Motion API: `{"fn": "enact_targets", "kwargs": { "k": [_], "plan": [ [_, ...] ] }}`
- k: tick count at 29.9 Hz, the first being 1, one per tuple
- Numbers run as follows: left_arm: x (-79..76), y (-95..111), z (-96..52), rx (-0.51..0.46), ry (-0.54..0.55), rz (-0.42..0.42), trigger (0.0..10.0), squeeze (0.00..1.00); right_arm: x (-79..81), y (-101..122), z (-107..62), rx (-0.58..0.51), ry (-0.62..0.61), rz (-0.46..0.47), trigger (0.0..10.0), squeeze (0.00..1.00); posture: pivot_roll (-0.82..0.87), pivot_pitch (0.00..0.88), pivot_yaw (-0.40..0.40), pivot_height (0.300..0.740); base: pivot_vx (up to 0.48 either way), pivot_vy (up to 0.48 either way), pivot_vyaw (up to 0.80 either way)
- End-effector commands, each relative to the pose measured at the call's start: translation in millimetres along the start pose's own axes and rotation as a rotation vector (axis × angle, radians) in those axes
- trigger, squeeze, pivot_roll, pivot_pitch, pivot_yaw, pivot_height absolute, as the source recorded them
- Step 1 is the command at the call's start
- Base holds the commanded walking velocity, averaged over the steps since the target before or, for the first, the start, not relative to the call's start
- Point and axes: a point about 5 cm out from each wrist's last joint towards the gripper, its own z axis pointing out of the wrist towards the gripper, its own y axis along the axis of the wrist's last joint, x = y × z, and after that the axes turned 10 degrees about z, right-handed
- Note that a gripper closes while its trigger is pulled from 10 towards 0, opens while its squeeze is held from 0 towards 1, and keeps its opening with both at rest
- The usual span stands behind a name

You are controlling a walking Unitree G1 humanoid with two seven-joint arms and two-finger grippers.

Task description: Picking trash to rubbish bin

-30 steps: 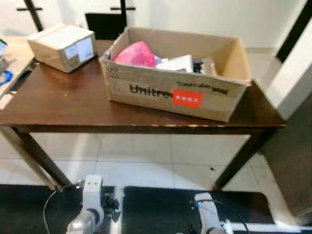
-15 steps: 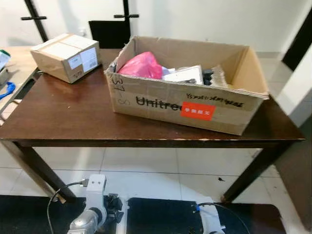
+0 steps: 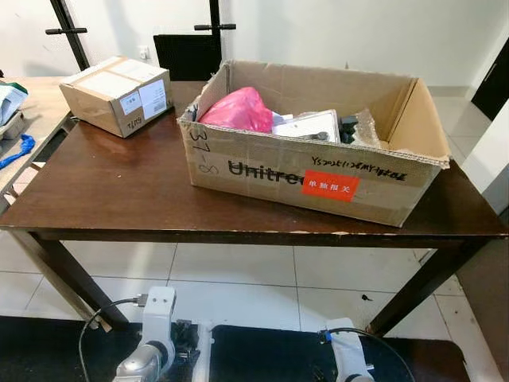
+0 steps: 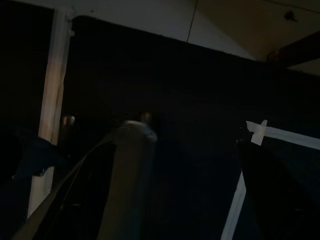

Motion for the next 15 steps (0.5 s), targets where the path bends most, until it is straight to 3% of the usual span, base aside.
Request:
{"fn": "enact_targets", "kwargs": {
  "k": [1,2,4,6,11,13,15],
  "plan": [
    [-0.1,-5.3,-1.5,0.028,-0.01,0.035,10.0,0.0,-3.5,-4.1,-1.1,0.015,-0.01,0.001,10.0,0.0,-0.09,0.108,0.06,0.74,0.0,0.0,0.0],
    [2.1,-1.2,-2.9,-0.01,-0.045,0.093,10.0,0.0,-4.3,-4.0,-1.2,0.014,-0.015,-0.001,10.0,0.0,-0.09,0.109,0.06,0.74,0.0,0.0,0.0],
    [2.6,0.0,-3.3,-0.02,-0.055,0.108,10.0,0.0,-4.5,-3.9,-1.2,0.014,-0.016,-0.002,10.0,0.0,-0.09,0.109,0.06,0.74,0.0,0.0,0.0],
    [14.6,16.6,-6.4,-0.112,-0.111,0.167,10.0,0.0,-9.2,1.0,-1.4,-0.006,-0.016,-0.019,10.0,0.0,-0.09,0.114,0.052,0.74,0.0,0.0,0.0],
    [21.1,37.3,-11.3,-0.217,-0.215,0.225,10.0,0.0,-12.4,13.8,-0.8,-0.057,0.009,-0.054,10.0,0.0,-0.08,0.117,0.045,0.74,0.0,0.0,0.0],
    [19.2,51.3,-17.9,-0.273,-0.35,0.309,10.0,0.0,-15.2,27.6,-1.1,-0.118,0.048,-0.054,10.0,0.0,-0.08,0.117,0.044,0.74,0.0,0.0,0.0],
    [16.2,67.1,-31.0,-0.338,-0.497,0.433,10.0,0.0,-15.0,44.9,-2.6,-0.17,0.175,-0.071,10.0,0.0,-0.07,0.121,0.045,0.74,0.0,0.0,0.0]
  ]
}}
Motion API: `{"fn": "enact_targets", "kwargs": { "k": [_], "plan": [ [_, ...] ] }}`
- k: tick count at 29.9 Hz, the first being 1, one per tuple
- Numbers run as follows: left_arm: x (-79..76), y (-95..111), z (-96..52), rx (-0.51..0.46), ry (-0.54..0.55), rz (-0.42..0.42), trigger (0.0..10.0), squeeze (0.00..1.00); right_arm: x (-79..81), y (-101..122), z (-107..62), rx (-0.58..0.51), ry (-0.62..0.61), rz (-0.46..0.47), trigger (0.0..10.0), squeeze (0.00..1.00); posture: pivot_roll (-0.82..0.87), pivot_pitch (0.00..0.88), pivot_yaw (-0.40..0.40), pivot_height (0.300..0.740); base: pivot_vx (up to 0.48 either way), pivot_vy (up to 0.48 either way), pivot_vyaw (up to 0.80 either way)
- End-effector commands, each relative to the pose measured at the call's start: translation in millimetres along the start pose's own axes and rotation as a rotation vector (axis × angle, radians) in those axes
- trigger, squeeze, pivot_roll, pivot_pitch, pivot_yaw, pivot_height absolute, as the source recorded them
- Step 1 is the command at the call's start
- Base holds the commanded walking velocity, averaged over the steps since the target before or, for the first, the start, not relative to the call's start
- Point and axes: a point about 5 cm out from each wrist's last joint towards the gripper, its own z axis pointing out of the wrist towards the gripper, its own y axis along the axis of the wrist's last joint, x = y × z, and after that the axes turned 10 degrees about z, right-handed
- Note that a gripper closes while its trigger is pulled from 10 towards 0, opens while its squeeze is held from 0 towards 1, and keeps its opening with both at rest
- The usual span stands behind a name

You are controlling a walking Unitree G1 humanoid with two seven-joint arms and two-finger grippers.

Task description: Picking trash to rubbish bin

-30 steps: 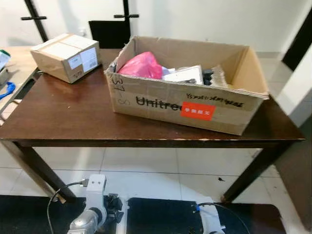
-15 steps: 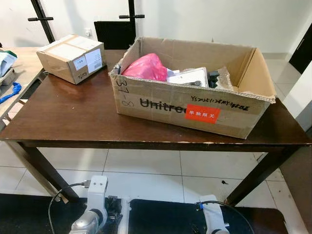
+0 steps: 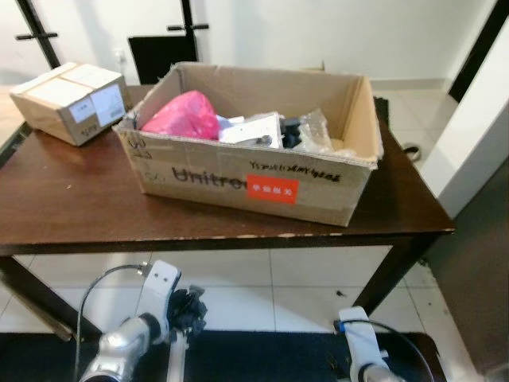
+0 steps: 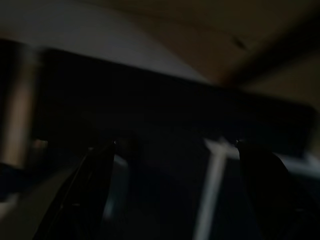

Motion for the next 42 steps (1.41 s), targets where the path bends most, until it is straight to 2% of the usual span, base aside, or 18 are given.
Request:
{"fn": "enact_targets", "kwargs": {
  "k": [1,5,7,9,10,13,17,21,24,25,26,29,32,34,35,37,39,42],
  "plan": [
    [-2.5,5.3,-7.5,-0.013,-0.107,0.052,10.0,0.0,3.5,10.8,0.9,-0.041,0.096,-0.005,10.0,0.0,-0.07,0.121,0.045,0.74,0.0,0.0,0.0],
    [3.1,42.5,-18.8,-0.05,-0.323,0.147,10.0,0.0,3.1,38.5,-3.4,-0.06,0.365,-0.146,10.0,0.0,-0.07,0.122,0.052,0.74,0.0,0.0,0.0],
    [4.5,81.9,-25.5,-0.118,-0.46,0.127,10.0,0.0,-0.6,62.1,-12.3,-0.078,0.543,-0.205,10.0,0.0,-0.07,0.12,0.055,0.74,0.0,0.0,0.0],
    [4.7,91.9,-26.6,-0.141,-0.484,0.113,10.0,0.0,-1.5,68.0,-15.0,-0.082,0.581,-0.211,10.0,0.0,-0.07,0.12,0.055,0.74,0.0,0.0,0.0],
    [5.7,121.6,-28.8,-0.214,-0.545,0.091,10.0,0.0,-4.2,87.5,-24.8,-0.107,0.677,-0.248,10.0,0.0,-0.07,0.117,0.052,0.74,0.0,0.0,0.0],
    [5.1,130.5,-30.7,-0.232,-0.569,0.089,10.0,0.0,-5.0,93.3,-28.5,-0.115,0.709,-0.263,10.0,0.0,-0.07,0.117,0.052,0.74,0.0,0.0,0.0],
    [13.4,208.2,-31.8,-0.558,-0.679,-0.008,10.0,0.0,-13.7,157.6,-54.9,-0.273,0.814,-0.274,10.0,0.0,-0.07,0.113,0.052,0.74,0.0,0.0,0.0],
    [20.2,232.8,-35.9,-0.652,-0.69,-0.01,10.0,0.0,-14.6,177.4,-66.6,-0.338,0.843,-0.286,10.0,0.0,-0.07,0.112,0.053,0.74,0.0,0.0,0.0],
    [38.7,276.5,-42.7,-0.818,-0.637,0.033,10.0,0.0,-13.2,206.9,-83.5,-0.445,0.864,-0.304,10.0,0.0,-0.07,0.107,0.056,0.74,0.0,0.0,0.0],
    [38.7,276.5,-42.7,-0.818,-0.637,0.033,10.0,0.0,-13.2,206.9,-83.5,-0.445,0.864,-0.304,10.0,0.0,-0.07,0.107,0.056,0.74,0.0,0.0,0.0],
    [52.6,307.6,-47.6,-0.934,-0.574,0.066,10.0,0.0,-9.8,227.7,-94.9,-0.537,0.871,-0.314,10.0,0.0,-0.07,0.105,0.057,0.74,0.0,0.0,0.0],
    [61.1,324.4,-47.5,-0.973,-0.515,0.098,10.0,0.0,-6.1,244.9,-103.7,-0.624,0.864,-0.324,10.0,0.0,-0.07,0.102,0.058,0.74,0.0,0.0,0.0],
    [75.4,340.8,-39.5,-0.966,-0.361,0.162,10.0,0.0,1.5,273.1,-122.3,-0.761,0.873,-0.32,10.0,0.0,-0.07,0.101,0.061,0.74,0.0,0.0,0.0],
    [93.2,350.6,-24.2,-0.891,-0.149,0.197,10.0,0.0,6.0,290.0,-131.8,-0.832,0.862,-0.327,10.0,0.0,-0.07,0.097,0.055,0.74,0.0,0.0,0.0],
    [93.2,350.6,-24.2,-0.891,-0.149,0.197,10.0,0.0,6.0,290.0,-131.8,-0.832,0.862,-0.327,10.0,0.0,-0.07,0.097,0.055,0.74,0.0,0.0,0.0],
    [104.8,354.1,-5.4,-0.755,0.022,0.261,10.0,0.0,10.2,301.2,-135.5,-0.859,0.818,-0.35,10.0,0.0,-0.06,0.094,0.049,0.74,0.0,0.0,0.0],
    [106.7,353.9,0.3,-0.708,0.066,0.305,10.0,0.0,11.7,304.2,-135.9,-0.865,0.801,-0.359,10.0,0.0,-0.06,0.094,0.049,0.74,0.0,0.0,0.0],
    [108.4,354.3,23.6,-0.641,0.113,0.256,10.0,0.0,23.4,321.2,-135.8,-0.904,0.692,-0.404,10.0,0.0,-0.07,0.095,0.059,0.74,0.0,0.0,0.0]
  ]
}}
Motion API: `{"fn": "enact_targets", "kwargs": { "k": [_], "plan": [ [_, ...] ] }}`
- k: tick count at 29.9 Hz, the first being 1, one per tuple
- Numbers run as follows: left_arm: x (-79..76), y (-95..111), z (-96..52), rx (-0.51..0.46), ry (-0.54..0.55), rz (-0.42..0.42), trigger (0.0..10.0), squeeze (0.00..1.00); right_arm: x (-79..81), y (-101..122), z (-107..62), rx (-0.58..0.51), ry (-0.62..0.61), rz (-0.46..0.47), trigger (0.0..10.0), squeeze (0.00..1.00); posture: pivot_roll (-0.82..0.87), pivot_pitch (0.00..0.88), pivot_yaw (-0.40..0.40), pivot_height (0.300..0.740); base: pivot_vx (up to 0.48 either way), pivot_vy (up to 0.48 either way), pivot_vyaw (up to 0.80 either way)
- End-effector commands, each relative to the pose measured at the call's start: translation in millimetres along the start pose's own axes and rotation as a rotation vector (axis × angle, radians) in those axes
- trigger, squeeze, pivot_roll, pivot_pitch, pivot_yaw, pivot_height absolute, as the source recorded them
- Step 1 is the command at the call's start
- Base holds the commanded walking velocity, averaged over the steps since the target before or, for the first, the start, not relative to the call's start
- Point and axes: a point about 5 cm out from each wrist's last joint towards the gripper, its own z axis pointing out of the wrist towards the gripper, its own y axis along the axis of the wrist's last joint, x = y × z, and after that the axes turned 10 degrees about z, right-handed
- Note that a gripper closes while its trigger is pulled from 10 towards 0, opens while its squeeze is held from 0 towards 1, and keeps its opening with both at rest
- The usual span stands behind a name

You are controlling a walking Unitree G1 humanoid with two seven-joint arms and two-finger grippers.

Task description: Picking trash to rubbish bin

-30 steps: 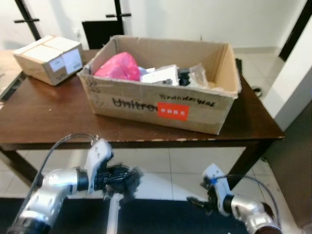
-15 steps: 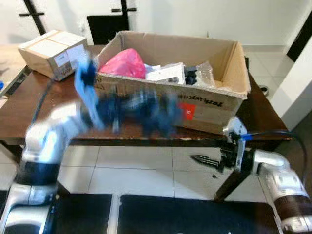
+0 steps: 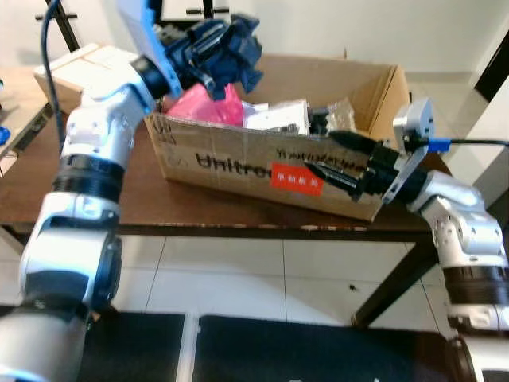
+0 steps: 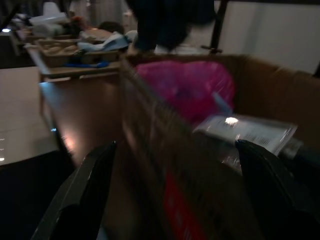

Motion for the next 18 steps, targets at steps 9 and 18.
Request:
{"fn": "enact_targets", "kwargs": {
  "k": [9,18],
  "plan": [
    [-22.5,-17.9,31.4,0.133,0.039,0.066,10.0,0.0,10.7,13.1,26.3,-0.001,-0.052,-0.095,10.0,0.0,-0.08,0.114,0.079,0.74,0.0,0.0,0.0],
    [-30.8,-21.8,38.4,0.169,0.039,0.102,10.0,0.0,19.4,22.3,30.1,-0.009,-0.046,-0.109,10.0,0.0,-0.09,0.127,0.096,0.74,0.0,0.0,0.0]
  ]
}}
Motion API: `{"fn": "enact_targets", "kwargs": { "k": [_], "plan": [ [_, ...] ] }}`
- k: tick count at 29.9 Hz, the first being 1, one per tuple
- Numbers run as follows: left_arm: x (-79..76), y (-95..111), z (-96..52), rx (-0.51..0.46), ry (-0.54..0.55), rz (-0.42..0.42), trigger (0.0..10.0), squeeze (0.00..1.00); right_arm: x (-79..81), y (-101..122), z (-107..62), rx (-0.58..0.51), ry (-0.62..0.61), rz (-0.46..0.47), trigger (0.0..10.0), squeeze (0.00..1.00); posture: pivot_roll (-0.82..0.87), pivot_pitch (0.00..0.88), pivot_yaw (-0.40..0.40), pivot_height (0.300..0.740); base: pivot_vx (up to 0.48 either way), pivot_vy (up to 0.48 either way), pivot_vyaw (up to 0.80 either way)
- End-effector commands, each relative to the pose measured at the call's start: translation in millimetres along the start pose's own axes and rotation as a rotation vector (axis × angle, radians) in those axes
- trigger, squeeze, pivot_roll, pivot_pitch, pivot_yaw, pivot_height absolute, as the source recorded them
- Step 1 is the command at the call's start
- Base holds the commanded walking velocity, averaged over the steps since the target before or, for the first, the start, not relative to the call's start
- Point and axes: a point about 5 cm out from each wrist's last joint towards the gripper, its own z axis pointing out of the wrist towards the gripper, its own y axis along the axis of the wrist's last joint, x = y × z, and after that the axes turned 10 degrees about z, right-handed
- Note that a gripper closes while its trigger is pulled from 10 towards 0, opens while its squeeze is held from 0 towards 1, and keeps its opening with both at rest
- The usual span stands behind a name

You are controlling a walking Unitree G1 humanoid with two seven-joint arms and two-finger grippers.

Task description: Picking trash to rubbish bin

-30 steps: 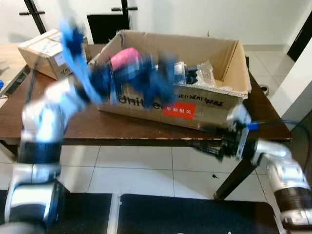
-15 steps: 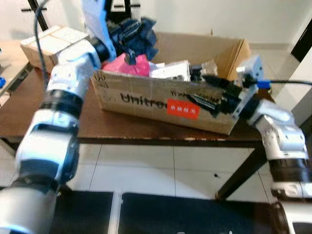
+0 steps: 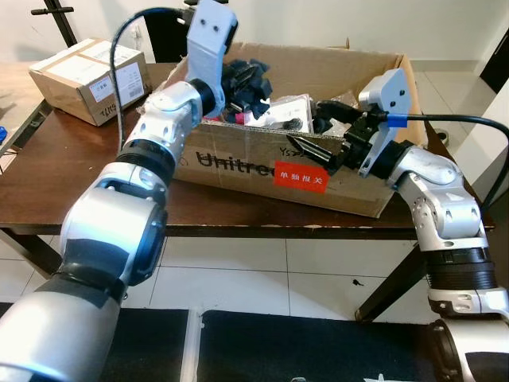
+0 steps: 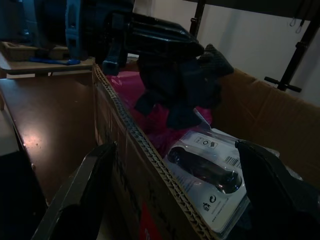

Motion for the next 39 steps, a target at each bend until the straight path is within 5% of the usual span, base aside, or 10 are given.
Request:
{"fn": "enact_targets", "kwargs": {
  "k": [1,9,10,11,30,31,33,34,39],
  "plan": [
    [-3.8,0.8,3.6,0.023,0.0,0.027,10.0,0.0,7.9,11.0,1.5,-0.013,0.021,-0.01,10.0,0.0,-0.11,0.155,0.127,0.74,0.0,0.0,0.0],
    [-10.8,-12.9,4.2,0.132,-0.032,-0.005,10.0,0.0,13.4,21.4,-7.4,0.0,0.031,-0.014,10.0,0.0,-0.11,0.162,0.133,0.74,0.0,0.0,0.0],
    [-10.0,-12.2,4.2,0.133,-0.029,-0.012,10.0,0.16,13.6,21.9,-8.0,0.001,0.032,-0.016,10.0,0.0,-0.11,0.161,0.132,0.74,0.0,0.0,0.0],
    [-8.9,-11.0,4.2,0.13,-0.023,-0.013,10.0,1.0,13.7,22.5,-8.3,0.002,0.034,-0.017,10.0,0.0,-0.11,0.16,0.131,0.74,0.0,0.0,0.0],
    [7.1,-2.8,-1.8,0.128,-0.014,0.003,10.0,1.0,13.8,21.7,-6.0,0.025,0.033,-0.002,10.0,0.0,-0.11,0.155,0.121,0.74,0.0,0.0,0.0],
    [10.1,-5.3,-5.2,0.164,-0.044,0.044,10.0,0.64,14.3,21.5,-6.0,0.028,0.038,-0.002,10.0,0.0,-0.11,0.154,0.12,0.74,0.0,0.0,0.0],
    [10.1,-5.3,-5.2,0.164,-0.044,0.044,10.0,0.64,14.3,21.5,-6.0,0.028,0.038,-0.002,10.0,0.0,-0.11,0.154,0.12,0.74,0.0,0.0,0.0],
    [13.7,-9.2,-10.0,0.208,-0.081,0.076,10.0,0.0,14.8,21.1,-6.5,0.03,0.042,-0.001,10.0,0.0,-0.1,0.154,0.12,0.74,0.0,0.0,0.0],
    [35.7,-30.4,-35.3,0.424,-0.106,0.14,10.0,0.0,16.6,20.5,-9.1,0.043,0.072,-0.005,10.0,0.0,-0.09,0.147,0.107,0.74,0.0,0.0,0.0]
  ]
}}
